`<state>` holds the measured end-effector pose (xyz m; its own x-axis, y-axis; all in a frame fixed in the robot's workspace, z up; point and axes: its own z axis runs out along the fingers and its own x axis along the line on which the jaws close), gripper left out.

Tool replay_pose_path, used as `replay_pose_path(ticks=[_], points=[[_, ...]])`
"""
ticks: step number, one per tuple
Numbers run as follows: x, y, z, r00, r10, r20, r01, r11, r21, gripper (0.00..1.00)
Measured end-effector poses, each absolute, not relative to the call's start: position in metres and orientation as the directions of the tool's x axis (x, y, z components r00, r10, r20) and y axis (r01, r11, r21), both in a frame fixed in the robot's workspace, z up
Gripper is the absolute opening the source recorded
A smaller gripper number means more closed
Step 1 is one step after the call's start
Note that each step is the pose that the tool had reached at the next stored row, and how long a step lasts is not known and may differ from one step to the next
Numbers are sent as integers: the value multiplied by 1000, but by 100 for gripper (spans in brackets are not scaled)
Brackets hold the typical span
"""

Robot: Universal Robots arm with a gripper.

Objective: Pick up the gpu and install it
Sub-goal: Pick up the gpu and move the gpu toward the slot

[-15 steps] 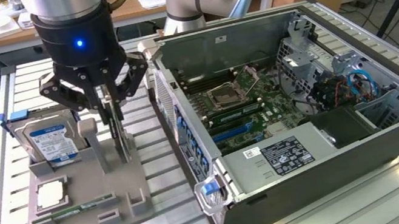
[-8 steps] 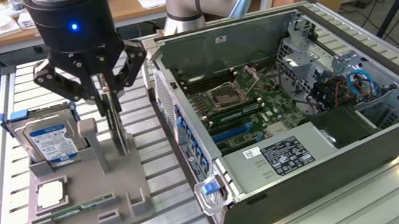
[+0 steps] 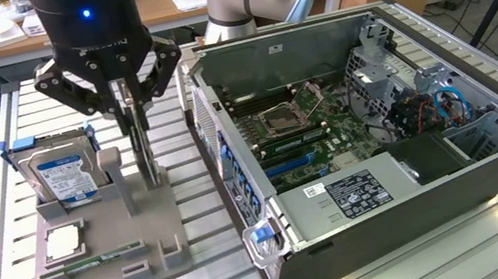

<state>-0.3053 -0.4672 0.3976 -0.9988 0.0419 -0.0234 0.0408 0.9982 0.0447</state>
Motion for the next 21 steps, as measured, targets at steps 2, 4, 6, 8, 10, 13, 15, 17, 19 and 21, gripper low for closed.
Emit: replay_pose_path(ticks=[2,4,6,8,10,13,15,17,19,21], points=[[-305,-467,401,-999,42,-23,41,998,45,26],[-305,-467,405,-999,42,-23,41,998,45,26],[-305,-467,408,-999,42,-23,41,998,45,26],[-305,-467,411,-999,42,-23,41,998,45,26],[-305,-467,414,-999,42,-23,41,998,45,26],[-305,-467,419,-999,42,-23,41,998,45,26],[-305,-467,422,-999,42,-23,41,998,45,26],[-304,-467,424,-999,42,-23,41,998,45,26],[-304,-467,425,-999,42,-23,41,998,45,26],[-304,-467,427,-999,42,-23,41,998,45,26]])
